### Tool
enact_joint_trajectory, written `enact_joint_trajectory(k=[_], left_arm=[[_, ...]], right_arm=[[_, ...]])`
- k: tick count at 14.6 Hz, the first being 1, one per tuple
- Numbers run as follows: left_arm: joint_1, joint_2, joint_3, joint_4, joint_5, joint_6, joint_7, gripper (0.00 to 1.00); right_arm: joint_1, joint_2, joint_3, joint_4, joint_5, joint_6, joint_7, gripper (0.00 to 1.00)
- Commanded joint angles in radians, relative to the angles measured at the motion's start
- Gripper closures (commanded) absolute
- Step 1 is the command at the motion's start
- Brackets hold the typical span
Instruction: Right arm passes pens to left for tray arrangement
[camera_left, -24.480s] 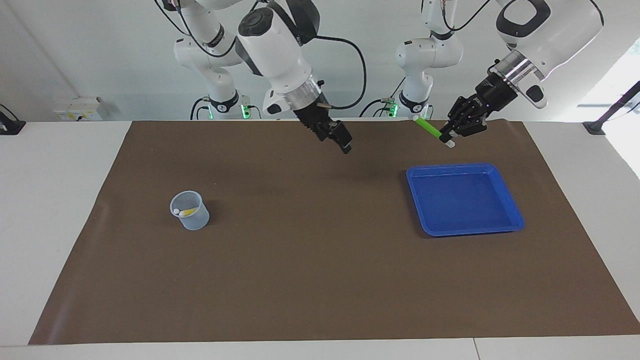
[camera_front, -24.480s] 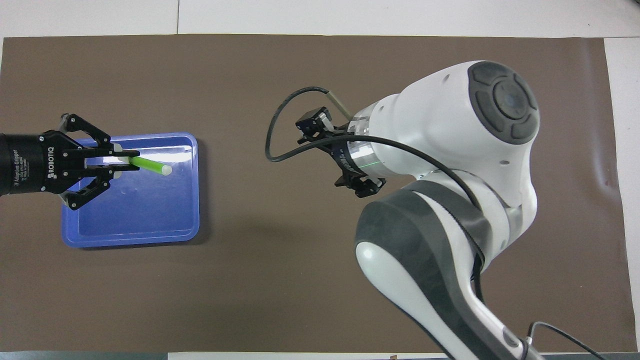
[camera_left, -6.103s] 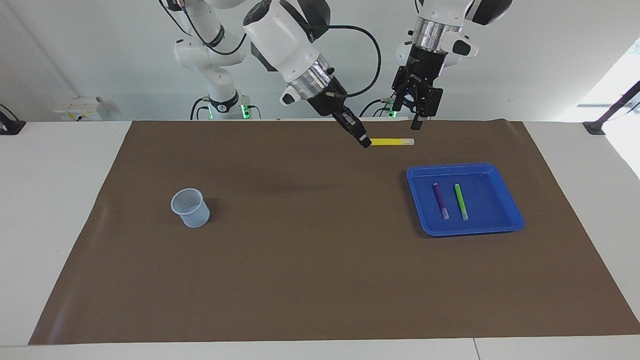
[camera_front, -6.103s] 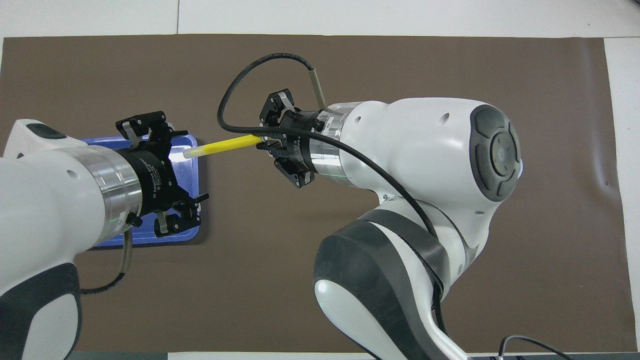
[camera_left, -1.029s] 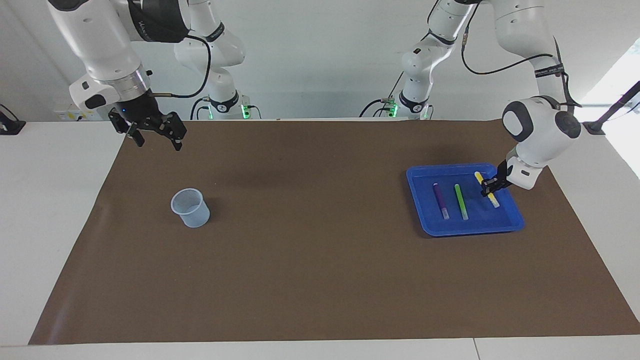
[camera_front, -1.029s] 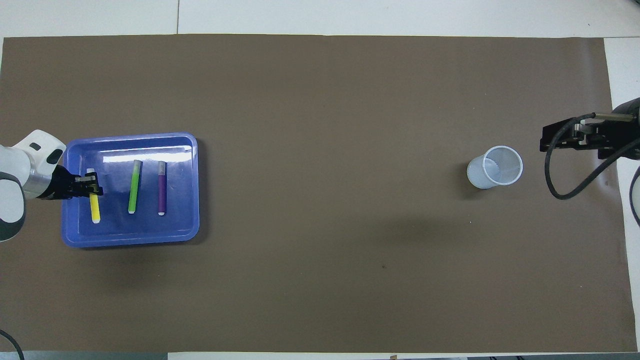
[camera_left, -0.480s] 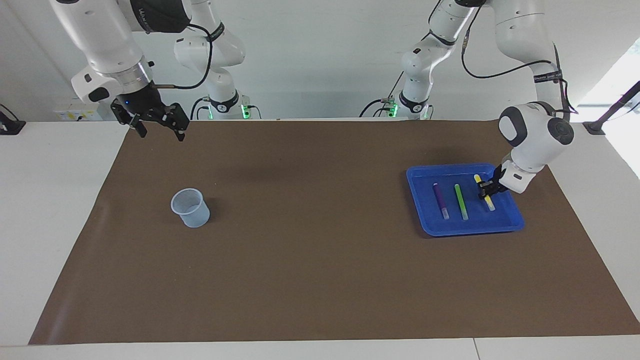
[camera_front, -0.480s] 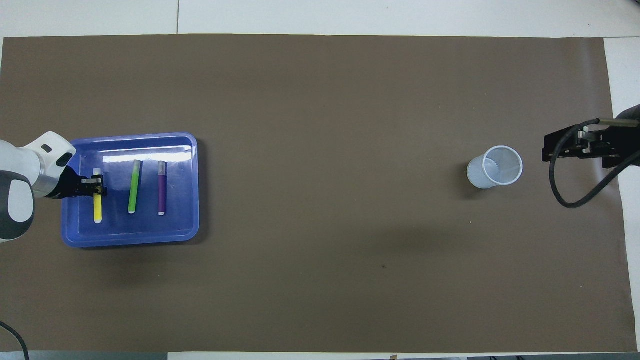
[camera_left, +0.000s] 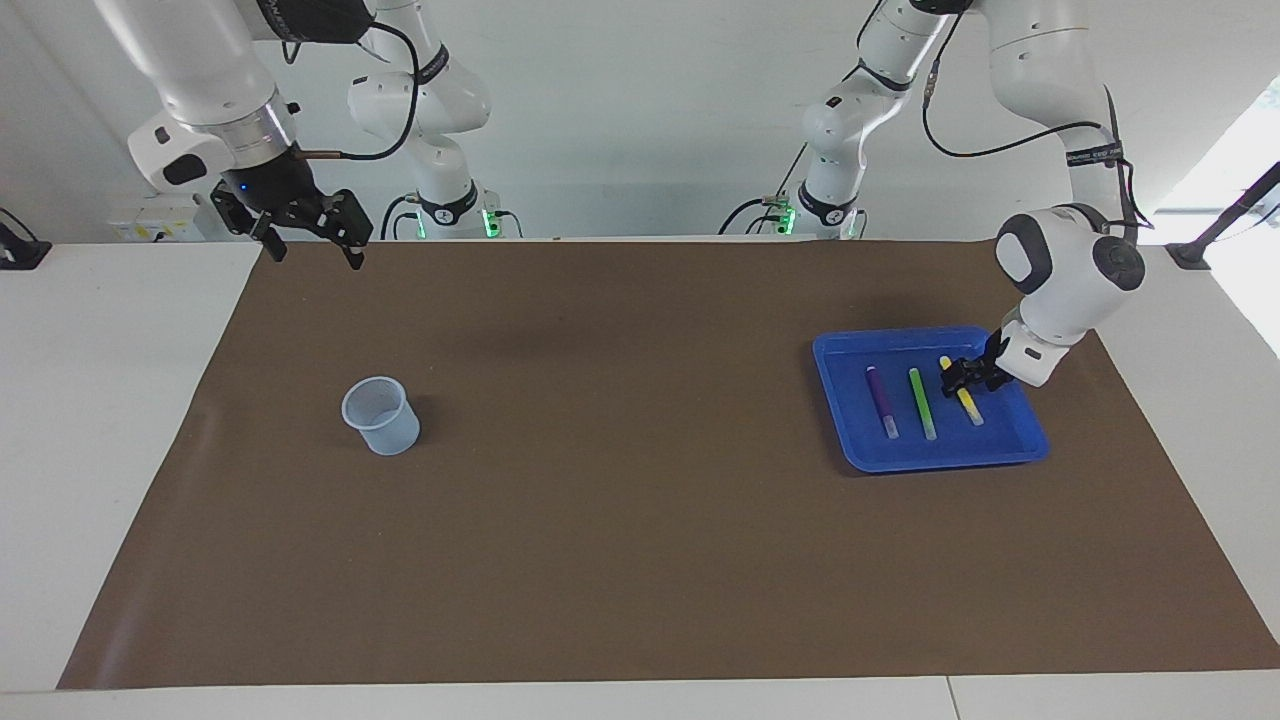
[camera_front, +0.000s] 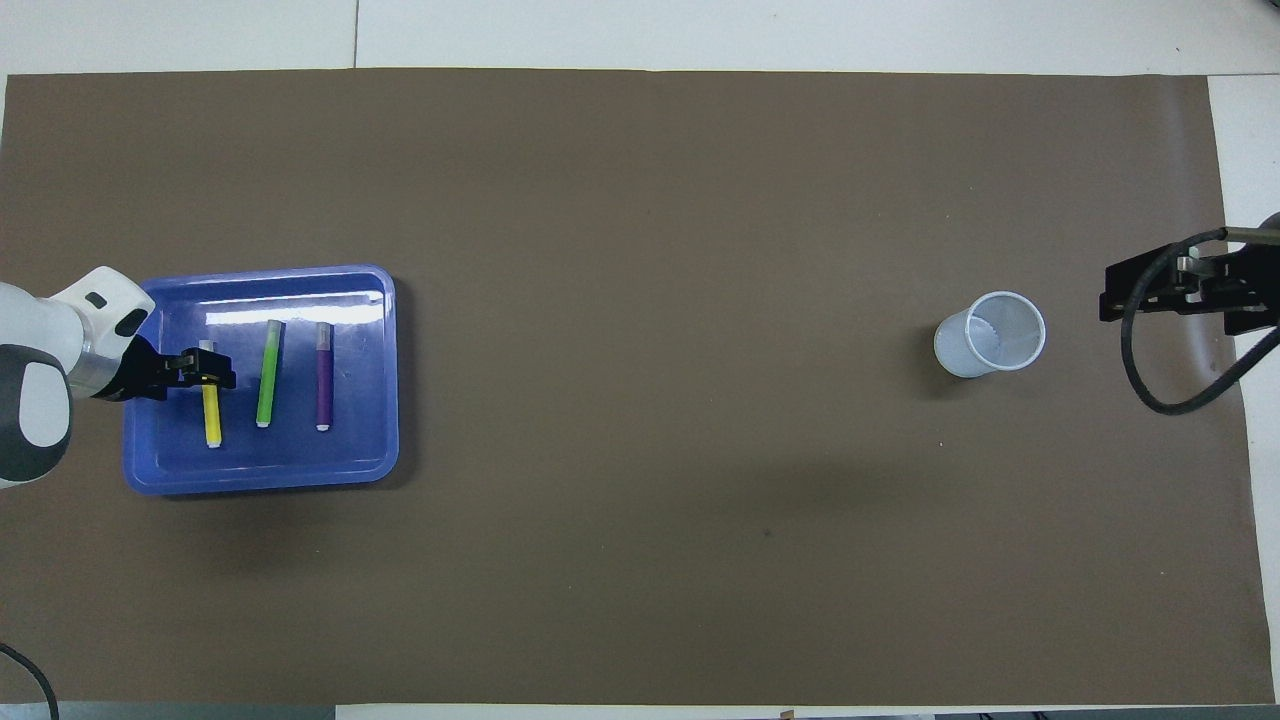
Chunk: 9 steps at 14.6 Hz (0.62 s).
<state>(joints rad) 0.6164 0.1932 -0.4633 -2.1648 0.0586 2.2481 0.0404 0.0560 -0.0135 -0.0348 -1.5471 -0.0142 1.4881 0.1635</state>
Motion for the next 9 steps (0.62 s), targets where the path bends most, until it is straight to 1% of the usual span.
enact_joint_trajectory(k=[1,3,6,9], left_arm=[[-0.001,-0.006,0.005,-0.007,0.020,0.012,0.003,0.00],[-0.007,-0.009,0.003,0.005,0.018,-0.005,0.000,0.00],[-0.010,-0.006,0.002,0.110,0.017,-0.128,-0.002,0.00],[-0.036,-0.023,0.000,0.172,0.010,-0.208,-0.004,0.00]], right_arm=[[-0.008,0.010,0.009,0.021,-0.015,-0.023,-0.032,0.00],[-0.008,0.009,0.010,0.019,-0.015,-0.031,-0.033,0.00],[-0.005,0.000,0.010,0.009,-0.013,-0.046,-0.033,0.00],[-0.007,0.000,0.010,0.009,-0.010,-0.037,-0.083,0.00]])
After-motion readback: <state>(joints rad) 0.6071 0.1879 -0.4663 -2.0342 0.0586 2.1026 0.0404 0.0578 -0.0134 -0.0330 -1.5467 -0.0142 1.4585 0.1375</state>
